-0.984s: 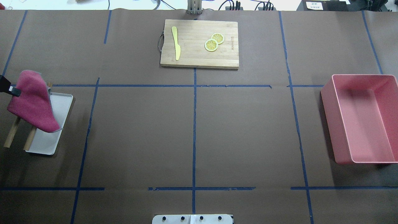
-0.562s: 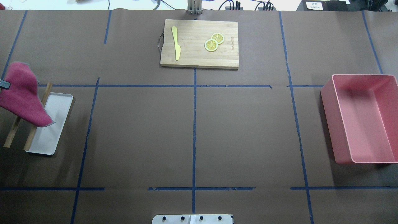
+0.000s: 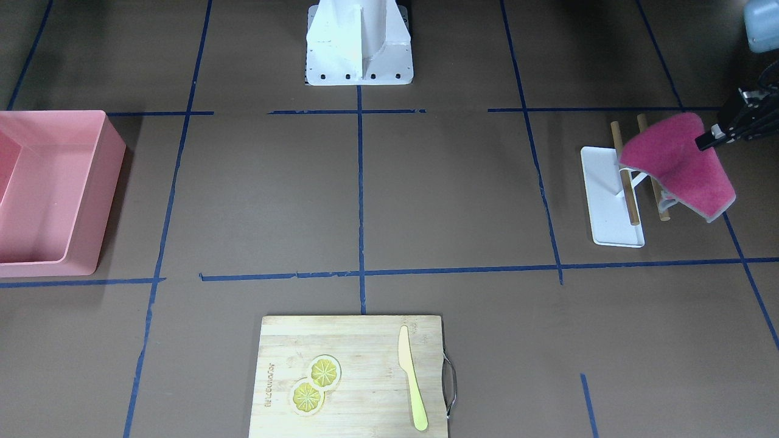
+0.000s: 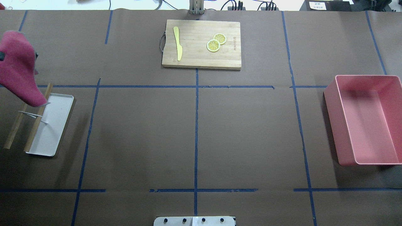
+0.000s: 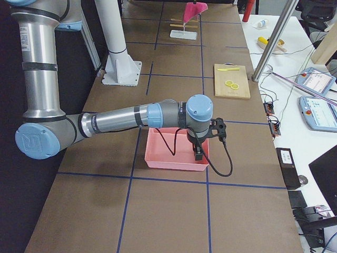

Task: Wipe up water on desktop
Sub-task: 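Lift the pink cloth with the left gripper while the right arm approaches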

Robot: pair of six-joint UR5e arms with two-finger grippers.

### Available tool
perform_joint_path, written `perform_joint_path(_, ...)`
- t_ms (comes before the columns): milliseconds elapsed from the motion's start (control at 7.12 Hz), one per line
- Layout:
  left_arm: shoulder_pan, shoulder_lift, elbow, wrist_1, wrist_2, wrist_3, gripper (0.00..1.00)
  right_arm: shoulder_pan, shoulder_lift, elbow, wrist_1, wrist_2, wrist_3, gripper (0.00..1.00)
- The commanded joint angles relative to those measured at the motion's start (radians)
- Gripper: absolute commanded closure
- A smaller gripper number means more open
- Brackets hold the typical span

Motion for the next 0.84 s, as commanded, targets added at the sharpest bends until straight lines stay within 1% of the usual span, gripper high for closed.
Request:
perform_joint_path(0, 0.037, -0.086, -0.025, 0.086, 0.003, -0.12, 0.98, -0.018, 0.004, 0.047, 0.004, 0.001, 0.0, 0.0)
perform_joint_path(141, 0.068, -0.135, -0.028, 0.078, 0.037, -0.211, 0.98, -0.039, 0.004, 0.084, 0.042, 0.001, 0.017, 0.0)
perform_joint_path(281, 0.133, -0.147, -0.031, 0.031, 0.093, -0.289, 0.98, -0.1, 0.004, 0.14, 0.103, -0.002, 0.174, 0.0)
perform_joint_path(422, 0.198, -0.149, -0.017, -0.085, 0.164, -0.425, 0.98, -0.186, 0.009, 0.169, 0.263, -0.01, 0.374, 0.0)
perform_joint_path(562, 0.256, -0.149, -0.011, -0.221, 0.248, -0.578, 0.98, -0.243, 0.03, 0.17, 0.425, -0.025, 0.557, 0.0)
perform_joint_path(703, 0.325, -0.151, -0.01, -0.323, 0.338, -0.724, 0.98, -0.319, 0.068, 0.185, 0.511, -0.051, 0.717, 0.0)
